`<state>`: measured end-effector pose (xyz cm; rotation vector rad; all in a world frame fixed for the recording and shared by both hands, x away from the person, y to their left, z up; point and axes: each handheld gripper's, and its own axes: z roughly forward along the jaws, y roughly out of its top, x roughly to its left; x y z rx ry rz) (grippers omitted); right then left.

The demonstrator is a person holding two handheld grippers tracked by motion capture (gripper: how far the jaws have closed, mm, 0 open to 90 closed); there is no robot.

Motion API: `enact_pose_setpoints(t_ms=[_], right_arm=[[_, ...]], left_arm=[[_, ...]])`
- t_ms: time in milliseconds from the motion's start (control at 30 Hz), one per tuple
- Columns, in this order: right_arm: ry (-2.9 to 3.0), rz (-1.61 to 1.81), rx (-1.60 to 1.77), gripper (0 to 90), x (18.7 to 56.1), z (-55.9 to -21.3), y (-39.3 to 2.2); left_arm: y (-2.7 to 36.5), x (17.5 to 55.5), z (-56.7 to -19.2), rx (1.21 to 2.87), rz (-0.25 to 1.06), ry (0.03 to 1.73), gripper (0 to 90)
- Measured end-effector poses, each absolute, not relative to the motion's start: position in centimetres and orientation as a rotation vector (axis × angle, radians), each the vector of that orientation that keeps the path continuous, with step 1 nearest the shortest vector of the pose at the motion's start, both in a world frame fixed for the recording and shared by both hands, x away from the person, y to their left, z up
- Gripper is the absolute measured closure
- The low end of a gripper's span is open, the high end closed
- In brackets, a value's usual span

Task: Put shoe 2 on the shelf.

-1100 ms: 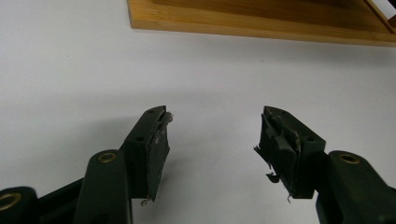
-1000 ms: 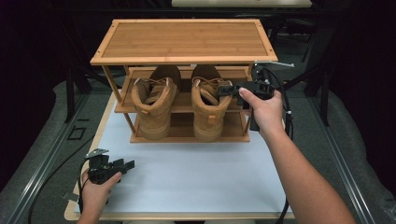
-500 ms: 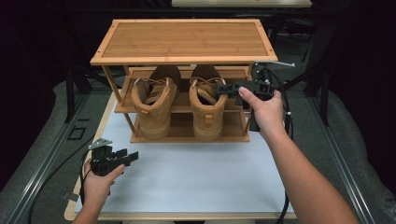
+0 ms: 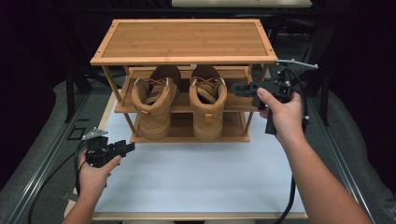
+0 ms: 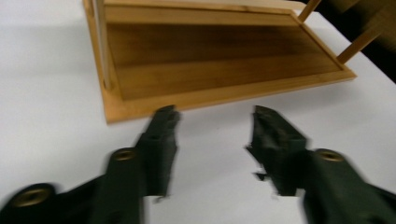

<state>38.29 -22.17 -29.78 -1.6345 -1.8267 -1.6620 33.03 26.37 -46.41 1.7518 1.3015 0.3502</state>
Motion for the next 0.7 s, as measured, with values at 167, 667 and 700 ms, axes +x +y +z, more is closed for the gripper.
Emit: enact_pose_setpoints(t_ms=[167, 667, 700], right_arm=[[-1.873, -1.622, -1.68, 80.8, 37.9, -31.1, -23.2], [-2.343, -1.536, -1.716, 90.0, 37.5, -38.7, -20.8], [-2.363, -1.543, -1.739, 90.0, 37.6, -38.9, -20.5]], left_arm=[[26.2, 33.8, -43.9, 1.733, 0.338, 1.238, 75.4], [24.1, 37.3, -40.5, 1.725, 0.375, 1.215, 89.9], [24.0, 37.5, -40.5, 1.732, 0.371, 1.22, 89.9]])
